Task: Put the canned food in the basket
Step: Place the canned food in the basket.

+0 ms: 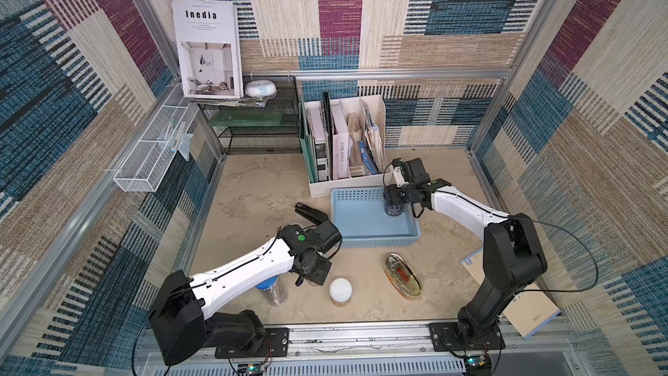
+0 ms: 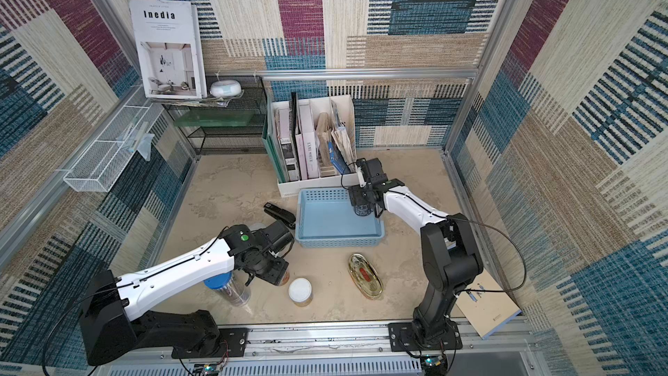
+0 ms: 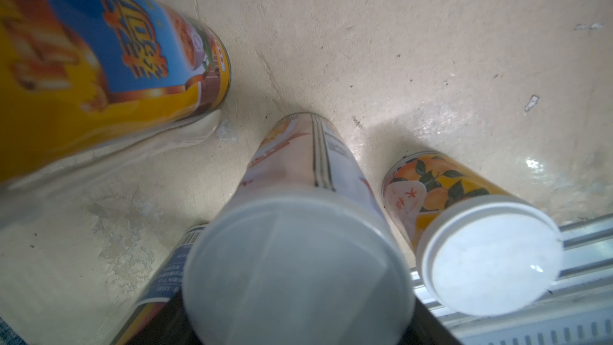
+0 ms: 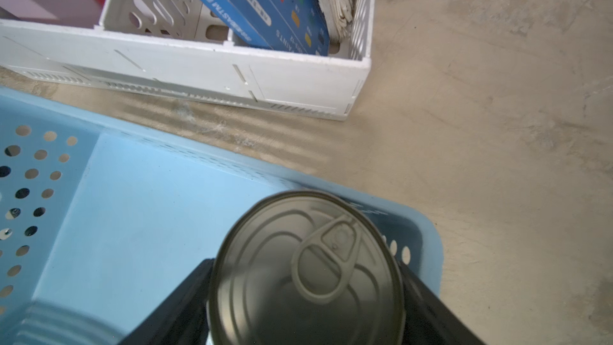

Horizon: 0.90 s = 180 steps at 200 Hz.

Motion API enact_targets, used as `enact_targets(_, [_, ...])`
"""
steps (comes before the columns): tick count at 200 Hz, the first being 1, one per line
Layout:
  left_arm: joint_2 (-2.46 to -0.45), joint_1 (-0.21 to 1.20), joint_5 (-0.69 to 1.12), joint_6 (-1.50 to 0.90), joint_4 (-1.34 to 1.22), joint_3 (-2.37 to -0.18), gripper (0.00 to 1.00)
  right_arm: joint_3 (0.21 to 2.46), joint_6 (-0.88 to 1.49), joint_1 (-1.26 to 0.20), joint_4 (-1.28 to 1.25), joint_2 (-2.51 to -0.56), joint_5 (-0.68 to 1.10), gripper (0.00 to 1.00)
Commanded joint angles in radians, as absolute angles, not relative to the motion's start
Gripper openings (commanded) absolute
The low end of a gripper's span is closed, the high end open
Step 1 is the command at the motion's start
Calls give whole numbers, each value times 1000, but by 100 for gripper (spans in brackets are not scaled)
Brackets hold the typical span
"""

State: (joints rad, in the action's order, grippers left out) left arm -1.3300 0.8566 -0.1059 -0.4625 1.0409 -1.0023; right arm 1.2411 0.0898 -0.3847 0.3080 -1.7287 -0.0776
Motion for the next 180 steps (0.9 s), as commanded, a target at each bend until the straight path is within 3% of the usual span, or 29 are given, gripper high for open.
enact_targets(1, [-1326,856,-103,-454,1040,-1002,67,1230,94,-383,265,-1709,-87,74])
enact_targets(38, [-1329,857,-91,-444,1041,-1005,49,1220,91,-382,268,-1679,-53,79])
enact_targets(85, [-1326,856,-95,-445,1041,-1000,49,1209,89,-383,279,-1636,-33,81])
enact_targets(99, [-1324,857,-94,-447,1040,-1003,70,1212,89,-383,286,-1625,-13,81])
enact_targets(128, [-1305,856,-112,-457,1040,-1009,93,1210,94,-383,301,-1605,31,82])
enact_targets(143, [-1306,857,-125,-463,1035,-1017,99,1209,96,-383,303,-1599,47,82])
enact_targets(180, [-1352,856,-158,-458,985,-1030,99,1219,89,-383,308,-1595,55,82])
